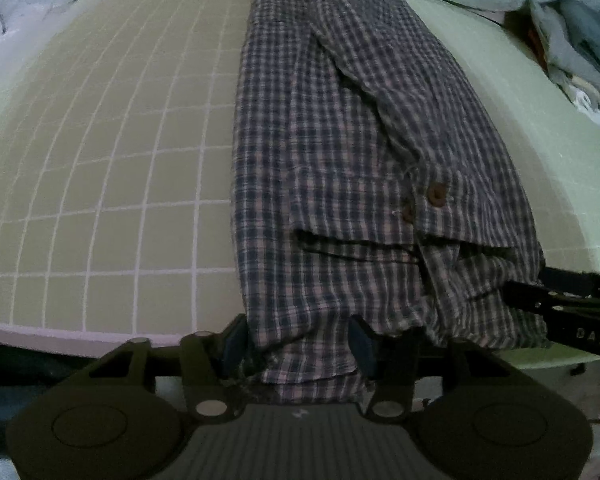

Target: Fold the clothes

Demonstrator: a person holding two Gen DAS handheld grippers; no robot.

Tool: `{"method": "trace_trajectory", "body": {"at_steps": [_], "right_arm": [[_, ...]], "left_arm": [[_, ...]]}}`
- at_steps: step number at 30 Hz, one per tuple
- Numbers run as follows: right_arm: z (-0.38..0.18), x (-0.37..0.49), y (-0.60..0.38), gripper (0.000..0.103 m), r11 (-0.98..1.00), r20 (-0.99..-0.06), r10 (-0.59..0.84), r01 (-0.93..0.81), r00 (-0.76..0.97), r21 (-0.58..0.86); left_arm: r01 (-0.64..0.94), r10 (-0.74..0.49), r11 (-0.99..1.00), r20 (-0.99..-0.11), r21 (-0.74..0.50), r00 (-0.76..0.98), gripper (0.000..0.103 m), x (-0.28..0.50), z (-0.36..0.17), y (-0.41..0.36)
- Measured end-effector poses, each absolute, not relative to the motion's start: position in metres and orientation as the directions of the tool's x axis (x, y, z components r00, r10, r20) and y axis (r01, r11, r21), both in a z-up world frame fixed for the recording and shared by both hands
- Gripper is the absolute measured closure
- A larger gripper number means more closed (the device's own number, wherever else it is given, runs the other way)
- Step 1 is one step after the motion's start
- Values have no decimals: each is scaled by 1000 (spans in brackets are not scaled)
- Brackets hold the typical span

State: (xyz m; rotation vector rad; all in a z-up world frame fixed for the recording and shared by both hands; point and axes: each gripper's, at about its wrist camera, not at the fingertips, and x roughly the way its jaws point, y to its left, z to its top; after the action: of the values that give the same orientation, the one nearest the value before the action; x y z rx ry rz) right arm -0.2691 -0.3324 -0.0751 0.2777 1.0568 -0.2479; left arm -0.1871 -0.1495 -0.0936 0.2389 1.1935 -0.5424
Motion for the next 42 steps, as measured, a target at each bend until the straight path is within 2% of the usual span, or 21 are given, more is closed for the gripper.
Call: {"method": "trace_trajectory", "body": {"at_steps": [1,2,3,4,10,19,28,34,36,37,38,40,41,42], "right_arm": [[-76,-268,-330,51,942,-881,-70,321,468,96],[-75,-267,-331,67,943,-880,-68,318,470,97],[-74,-267,-332,90,944,-879,-65,315,472,100],[-75,-265,-334,100,939,-879,-51,322,473,119],[-62,-261,-348,102,909,-857,9,352,515,222],[7,-237,-402,102,848,-719,15,371,695,377],[23,-150,-458,102,800,-622,-47,403,782,445],[-2,-83,-488,102,793,-642,-52,422,765,439],[-20,-62,-496,100,790,-649,-18,408,761,457],[-28,-53,-500,99,787,-659,-18,417,752,454],[-34,-46,-503,93,777,-670,-29,438,742,452],[-33,-44,-510,68,747,-684,-68,491,727,448],[-30,-50,-508,50,752,-673,-100,498,733,431],[-27,-56,-507,42,759,-659,-133,504,740,412]], "left_arm": [[519,-272,849,-926,-103,263,84,-186,-93,-150],[515,-280,850,-925,-115,256,89,-183,-93,-149],[505,-297,851,-923,-142,242,92,-180,-93,-148],[495,-312,853,-922,-167,227,97,-177,-93,-146],[454,-424,839,-884,-300,198,99,-157,-71,-139],[412,-565,801,-776,-434,281,99,-97,-14,-160],[360,-578,813,-708,-457,406,99,-5,8,-191],[291,-540,842,-730,-455,419,98,59,-18,-211],[237,-532,847,-745,-477,403,95,77,-32,-212],[206,-527,849,-754,-487,392,91,84,-38,-211],[182,-522,852,-763,-491,382,85,88,-40,-211],[201,-520,853,-752,-482,404,59,87,-37,-205],[218,-517,855,-741,-470,429,50,84,-33,-203],[222,-508,860,-732,-460,454,37,80,-29,-199]]}}
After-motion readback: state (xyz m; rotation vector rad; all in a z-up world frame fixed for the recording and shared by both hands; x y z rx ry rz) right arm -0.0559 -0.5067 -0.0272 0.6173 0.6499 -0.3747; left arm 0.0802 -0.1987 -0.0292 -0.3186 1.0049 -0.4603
